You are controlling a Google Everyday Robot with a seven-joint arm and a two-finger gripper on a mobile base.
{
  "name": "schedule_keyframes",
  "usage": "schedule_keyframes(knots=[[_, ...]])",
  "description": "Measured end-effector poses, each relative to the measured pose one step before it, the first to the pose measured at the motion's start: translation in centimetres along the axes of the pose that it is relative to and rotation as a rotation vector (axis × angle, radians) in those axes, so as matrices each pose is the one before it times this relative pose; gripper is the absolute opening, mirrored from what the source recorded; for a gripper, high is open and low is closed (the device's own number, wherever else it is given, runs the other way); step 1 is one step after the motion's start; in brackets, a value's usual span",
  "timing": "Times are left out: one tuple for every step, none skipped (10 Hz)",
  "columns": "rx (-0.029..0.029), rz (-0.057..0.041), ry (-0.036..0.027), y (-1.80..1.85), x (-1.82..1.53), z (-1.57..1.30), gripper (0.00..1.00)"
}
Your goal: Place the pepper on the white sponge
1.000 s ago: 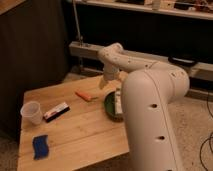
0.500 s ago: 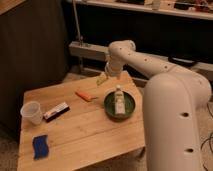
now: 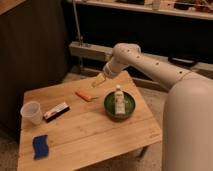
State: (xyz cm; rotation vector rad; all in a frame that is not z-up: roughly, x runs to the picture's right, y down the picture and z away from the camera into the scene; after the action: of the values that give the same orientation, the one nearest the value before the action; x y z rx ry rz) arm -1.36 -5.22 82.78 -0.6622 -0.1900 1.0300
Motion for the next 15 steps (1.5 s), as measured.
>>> schedule_keyframes(knots=[[0.00509, -0.00969, -0.00472, 0.195, -0.067, 0.139, 0.80], [0.00473, -0.02246, -0.00952, 0.259, -0.015, 0.433, 0.80], [0.00066, -0.02413, -0.00343, 0.291, -0.128, 0.806, 0.80], [-0.00908, -0.05574, -0.00933, 1.247, -1.173, 1.536, 0.80], [-0.00719, -0.02996, -0.00229, 0.593, -0.528, 0.816, 0.80], [-0.00389, -0.02139, 0.00170, 0.268, -0.317, 0.626, 0.80], [-0.00704, -0.01955, 0.00649, 0.253, -0.175, 0.811, 0.80], [-0.00830, -0.02741, 0.01581, 0.583, -0.382, 1.275, 0.80], [-0.00859, -0.02643, 0.02016, 0.734, -0.182, 1.118, 0.80], [0.00010, -0.02305, 0.02589, 0.400, 0.308, 1.001, 0.80], [0.00284, -0.02110, 0.02501, 0.385, 0.395, 0.992, 0.80], [0.00209, -0.02352, 0.01970, 0.560, 0.077, 1.073, 0.80], [0.00345, -0.01660, 0.01514, 0.471, -0.016, 1.048, 0.80], [0.00408, -0.01101, 0.01531, 0.524, -0.161, 1.292, 0.80], [0.01583, -0.00517, 0.02214, -0.116, 0.410, 1.529, 0.80]])
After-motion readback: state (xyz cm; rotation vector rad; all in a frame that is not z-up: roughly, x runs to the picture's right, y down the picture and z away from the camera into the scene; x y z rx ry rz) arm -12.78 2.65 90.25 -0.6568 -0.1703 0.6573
